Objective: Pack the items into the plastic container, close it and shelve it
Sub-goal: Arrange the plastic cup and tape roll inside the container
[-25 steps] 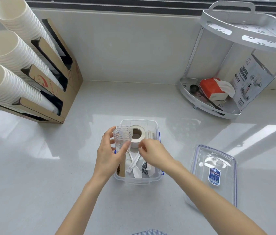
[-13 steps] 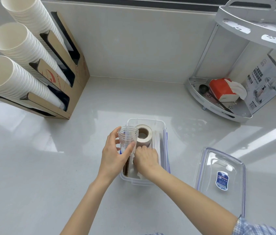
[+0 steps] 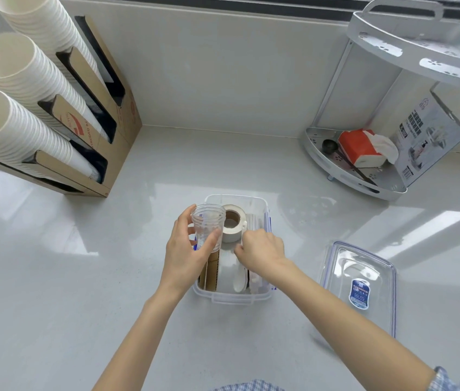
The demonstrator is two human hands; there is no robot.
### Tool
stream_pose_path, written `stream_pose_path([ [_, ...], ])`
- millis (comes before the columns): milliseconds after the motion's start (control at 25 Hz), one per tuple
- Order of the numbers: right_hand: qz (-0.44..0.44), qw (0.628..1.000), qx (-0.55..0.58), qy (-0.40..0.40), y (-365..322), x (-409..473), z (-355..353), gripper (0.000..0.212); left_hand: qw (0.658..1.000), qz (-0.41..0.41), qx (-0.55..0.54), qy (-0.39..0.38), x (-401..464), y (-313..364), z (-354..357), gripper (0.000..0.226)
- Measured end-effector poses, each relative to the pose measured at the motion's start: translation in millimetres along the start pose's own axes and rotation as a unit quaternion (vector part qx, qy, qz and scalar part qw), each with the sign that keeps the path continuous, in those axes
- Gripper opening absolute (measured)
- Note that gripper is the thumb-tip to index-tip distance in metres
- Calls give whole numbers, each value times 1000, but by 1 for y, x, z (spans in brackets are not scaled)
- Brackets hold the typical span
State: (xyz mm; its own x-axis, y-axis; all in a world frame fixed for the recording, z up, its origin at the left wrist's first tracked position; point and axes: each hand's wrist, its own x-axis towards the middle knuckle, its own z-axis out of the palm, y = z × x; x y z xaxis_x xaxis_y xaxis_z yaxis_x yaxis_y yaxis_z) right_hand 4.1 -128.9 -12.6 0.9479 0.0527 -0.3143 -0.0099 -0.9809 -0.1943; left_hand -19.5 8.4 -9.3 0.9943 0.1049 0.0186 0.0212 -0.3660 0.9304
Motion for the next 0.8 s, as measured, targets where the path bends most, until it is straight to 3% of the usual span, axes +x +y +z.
stream_pose_path([
  [160,10,997,-79,-15,0,6,5,22,1000,2,-2,-9,-2,1,3,62],
  [280,23,997,-75,-15,-1,7,7,29,1000,0,-6,-28,-2,2,8,63],
  [440,10,995,92,38,13,2,-3,38,997,-5,15,-74,-5,-2,19,56],
  [560,-70,956,278,67,26,-4,-12,47,995,-2,46,-94,-5,-5,25,53],
  [680,-137,947,285,53,31,-9,-11,36,986,19,120,-112,-4,-6,25,59],
  [800,-148,950,273,35,34,-8,-5,23,970,55,212,-103,0,-10,21,58],
])
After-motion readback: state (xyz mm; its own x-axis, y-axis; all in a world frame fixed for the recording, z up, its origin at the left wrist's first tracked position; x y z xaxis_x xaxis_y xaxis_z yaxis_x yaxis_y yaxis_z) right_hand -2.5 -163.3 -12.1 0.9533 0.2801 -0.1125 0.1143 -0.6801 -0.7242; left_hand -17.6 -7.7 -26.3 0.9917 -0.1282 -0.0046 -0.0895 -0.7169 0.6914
